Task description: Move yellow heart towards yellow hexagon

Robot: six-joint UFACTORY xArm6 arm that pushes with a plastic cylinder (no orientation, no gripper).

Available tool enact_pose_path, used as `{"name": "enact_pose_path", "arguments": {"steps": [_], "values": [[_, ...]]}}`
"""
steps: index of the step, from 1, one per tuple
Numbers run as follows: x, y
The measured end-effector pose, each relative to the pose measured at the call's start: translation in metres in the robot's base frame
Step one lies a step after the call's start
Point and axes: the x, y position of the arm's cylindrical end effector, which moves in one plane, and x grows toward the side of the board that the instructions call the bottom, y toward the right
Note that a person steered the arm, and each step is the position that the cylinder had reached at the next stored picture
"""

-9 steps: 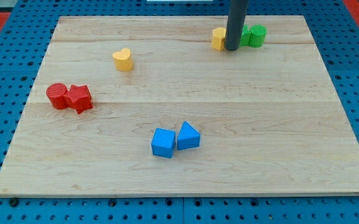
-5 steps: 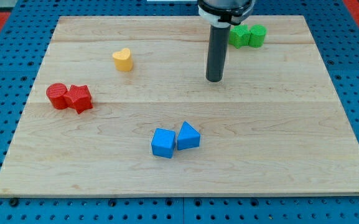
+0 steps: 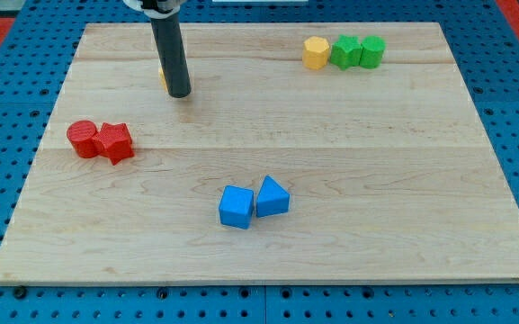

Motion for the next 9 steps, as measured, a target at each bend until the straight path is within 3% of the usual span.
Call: {"name": "enact_pose_path", "arguments": {"steps": [3,4,5,6,7,9], "values": [[-0.033,-0.005],[-0.024,-0.087],[-0.029,-0.1],[-0.063,-0.106],[-0.063,-0.106],[-0.062,-0.005]]}}
